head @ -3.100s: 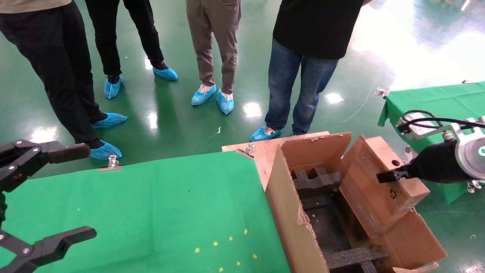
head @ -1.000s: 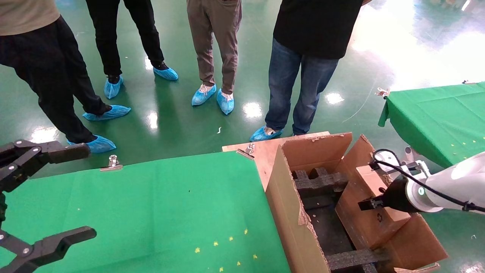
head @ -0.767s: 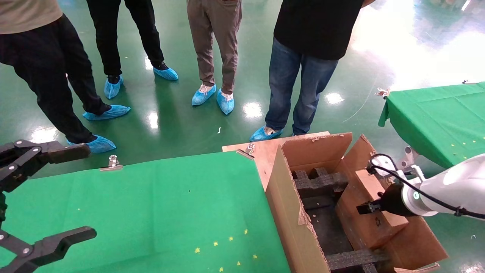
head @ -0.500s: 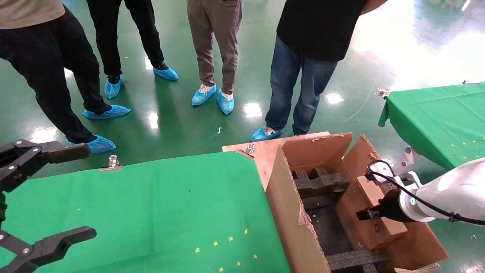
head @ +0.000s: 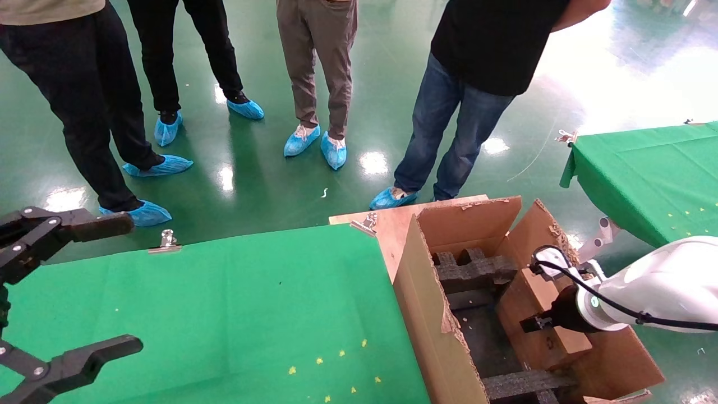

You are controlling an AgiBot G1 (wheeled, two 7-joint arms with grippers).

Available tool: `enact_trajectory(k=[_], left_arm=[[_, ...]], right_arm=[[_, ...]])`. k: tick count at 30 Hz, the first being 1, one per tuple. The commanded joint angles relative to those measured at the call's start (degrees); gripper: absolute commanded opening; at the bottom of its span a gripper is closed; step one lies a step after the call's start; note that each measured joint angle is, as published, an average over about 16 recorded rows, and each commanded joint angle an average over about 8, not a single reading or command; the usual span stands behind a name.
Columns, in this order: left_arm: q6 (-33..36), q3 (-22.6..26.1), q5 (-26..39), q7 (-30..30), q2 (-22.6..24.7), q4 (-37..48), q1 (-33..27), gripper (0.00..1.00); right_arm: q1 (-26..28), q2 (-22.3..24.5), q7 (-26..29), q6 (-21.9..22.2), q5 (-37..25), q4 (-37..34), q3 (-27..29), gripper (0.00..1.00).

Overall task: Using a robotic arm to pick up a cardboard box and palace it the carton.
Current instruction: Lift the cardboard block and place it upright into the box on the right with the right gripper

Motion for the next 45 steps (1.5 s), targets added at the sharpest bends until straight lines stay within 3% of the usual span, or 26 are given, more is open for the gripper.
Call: enact_trajectory(k=[1, 10, 11, 17, 19, 45], left_arm=[[0.0, 0.0, 0.0, 0.0, 0.0, 0.0, 0.0, 1.0], [0.0, 0.01, 0.0, 0.0, 0.0, 0.0, 0.0, 1.0], [0.0, 0.01, 0.0, 0.0, 0.0, 0.0, 0.0, 1.0], [-0.02, 0.0, -0.01, 0.01, -0.01, 0.01, 0.0, 1.0], [-0.02, 0.0, -0.01, 0.01, -0.01, 0.01, 0.01, 1.0], [-0.02, 0.01, -0.02, 0.02, -0.01, 0.02, 0.0, 1.0]], right_arm=[[-0.48, -0.77, -1.07, 0.48, 0.83, -1.49, -0.13, 0.0], [-1.92, -3.92, -7.19, 1.58, 5.27, -8.45, -0.18, 0.01], [-2.01, -4.15, -7.79, 1.64, 5.66, -8.97, -0.17, 0.07], [-2.41, -5.0, -10.83, 2.15, 7.51, -10.86, -0.05, 0.82], [-2.48, -5.1, -11.19, 2.27, 7.75, -11.07, -0.03, 1.0], [-1.12, -4.42, -10.08, 2.07, 5.82, -10.31, -0.02, 1.0]])
